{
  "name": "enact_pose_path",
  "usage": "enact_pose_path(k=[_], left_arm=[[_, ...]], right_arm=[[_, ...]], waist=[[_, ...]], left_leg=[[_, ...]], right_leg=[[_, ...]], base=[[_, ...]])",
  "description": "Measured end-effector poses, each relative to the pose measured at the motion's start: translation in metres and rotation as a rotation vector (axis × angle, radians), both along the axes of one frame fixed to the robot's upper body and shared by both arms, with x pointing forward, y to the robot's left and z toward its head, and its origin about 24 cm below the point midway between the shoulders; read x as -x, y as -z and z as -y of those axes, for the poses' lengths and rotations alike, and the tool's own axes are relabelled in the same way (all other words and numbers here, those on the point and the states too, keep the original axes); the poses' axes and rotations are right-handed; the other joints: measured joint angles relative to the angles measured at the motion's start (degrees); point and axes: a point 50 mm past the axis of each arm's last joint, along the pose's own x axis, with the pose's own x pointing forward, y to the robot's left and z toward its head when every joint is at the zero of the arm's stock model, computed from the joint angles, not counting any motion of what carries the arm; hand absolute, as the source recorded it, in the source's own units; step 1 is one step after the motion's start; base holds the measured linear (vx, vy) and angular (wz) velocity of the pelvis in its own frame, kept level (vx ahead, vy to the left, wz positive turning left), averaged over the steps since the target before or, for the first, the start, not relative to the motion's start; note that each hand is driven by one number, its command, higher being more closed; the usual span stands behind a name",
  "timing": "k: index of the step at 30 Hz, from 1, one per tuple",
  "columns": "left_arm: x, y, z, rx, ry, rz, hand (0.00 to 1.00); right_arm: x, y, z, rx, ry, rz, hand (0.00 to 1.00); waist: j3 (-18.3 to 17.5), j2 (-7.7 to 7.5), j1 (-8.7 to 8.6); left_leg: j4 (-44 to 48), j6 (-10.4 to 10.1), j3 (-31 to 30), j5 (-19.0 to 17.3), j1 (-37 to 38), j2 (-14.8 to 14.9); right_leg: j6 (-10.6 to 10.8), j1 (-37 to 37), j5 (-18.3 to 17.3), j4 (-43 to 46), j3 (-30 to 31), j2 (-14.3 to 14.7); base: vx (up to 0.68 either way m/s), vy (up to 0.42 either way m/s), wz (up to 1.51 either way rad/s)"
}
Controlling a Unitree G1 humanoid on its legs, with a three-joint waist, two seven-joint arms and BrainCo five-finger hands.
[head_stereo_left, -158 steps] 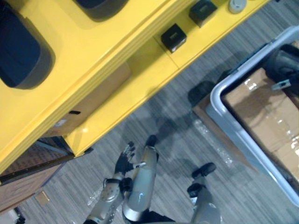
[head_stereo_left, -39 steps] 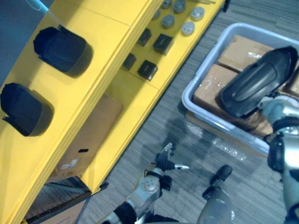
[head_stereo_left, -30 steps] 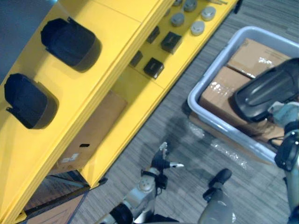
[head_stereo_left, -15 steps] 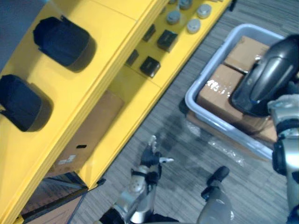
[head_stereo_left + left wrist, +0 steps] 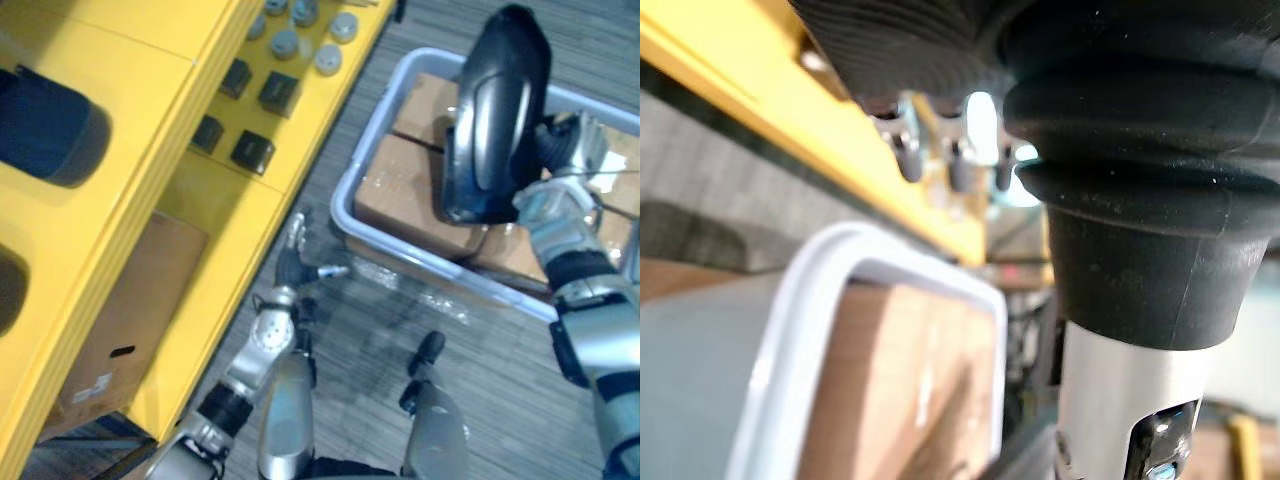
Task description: Walk over and take plastic housings, then place them on the shelf
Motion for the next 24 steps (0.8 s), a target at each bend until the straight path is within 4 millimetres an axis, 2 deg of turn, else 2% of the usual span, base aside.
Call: enact_pose_path(k=[5, 8, 11, 15, 18, 24], left_arm=[[-0.026, -0.016, 0.003, -0.064, -0.022, -0.021, 0.0], [-0.035, -0.025, 0.006, -0.073, -0.023, -0.039, 0.0], [-0.041, -0.031, 0.011, -0.039, -0.014, -0.075, 0.0], [-0.048, -0.028, 0.011, 0.029, 0.007, -0.155, 0.0], [-0.05, -0.022, 0.016, 0.171, 0.114, -0.254, 0.0], [-0.052, -0.03, 0.027, 0.288, 0.213, -0.279, 0.0]], right_arm=[[0.0, -0.018, -0.044, 0.053, -0.174, 0.138, 1.0], [0.001, -0.023, -0.064, 0.088, -0.259, 0.181, 1.0], [0.001, -0.02, -0.077, 0.134, -0.31, 0.186, 1.0], [0.005, -0.024, -0.096, 0.164, -0.387, 0.229, 1.0], [0.009, -0.028, -0.111, 0.209, -0.455, 0.265, 1.0], [0.009, -0.023, -0.124, 0.23, -0.492, 0.257, 1.0]], waist=[[-0.79, -2.46, -2.0], [-0.9, -3.17, -3.04], [-0.96, -3.33, -3.61], [-0.98, -3.4, -4.06], [-0.99, -3.41, -4.79], [-0.99, -3.41, -4.79]], left_leg=[[-0.64, -0.07, 2.12, 0.03, 1.18, 0.41], [-0.64, -0.08, 3.2, 0.01, 1.68, 0.53], [-0.5, -0.13, 3.63, -0.02, 1.86, 1.03], [-0.61, -0.4, 4.03, 0.01, 1.87, 1.59], [-0.59, -0.42, 4.18, 0.02, 1.96, 1.58], [-0.65, -0.42, 4.17, 0.04, 1.96, 1.54]], right_leg=[[-0.44, -0.8, 0.37, -0.16, 2.07, 0.34], [-0.58, -1.1, 0.67, -0.21, 3.17, 0.44], [-0.91, -1.1, 0.93, -0.38, 3.52, 0.9], [-1.14, -1.11, 1.45, -1.26, 3.93, 1.64], [-1.05, -1.11, 1.62, -1.28, 4.22, 1.65], [-1.04, -1.12, 1.64, -1.29, 4.24, 1.64]], base=[[0.0, 0.025, -0.18], [-0.02, 0.028, -0.18], [-0.03, 0.009, -0.11], [-0.04, -0.008, -0.09], [0.0, 0.0, 0.0], [0.0, 0.0, 0.0]])
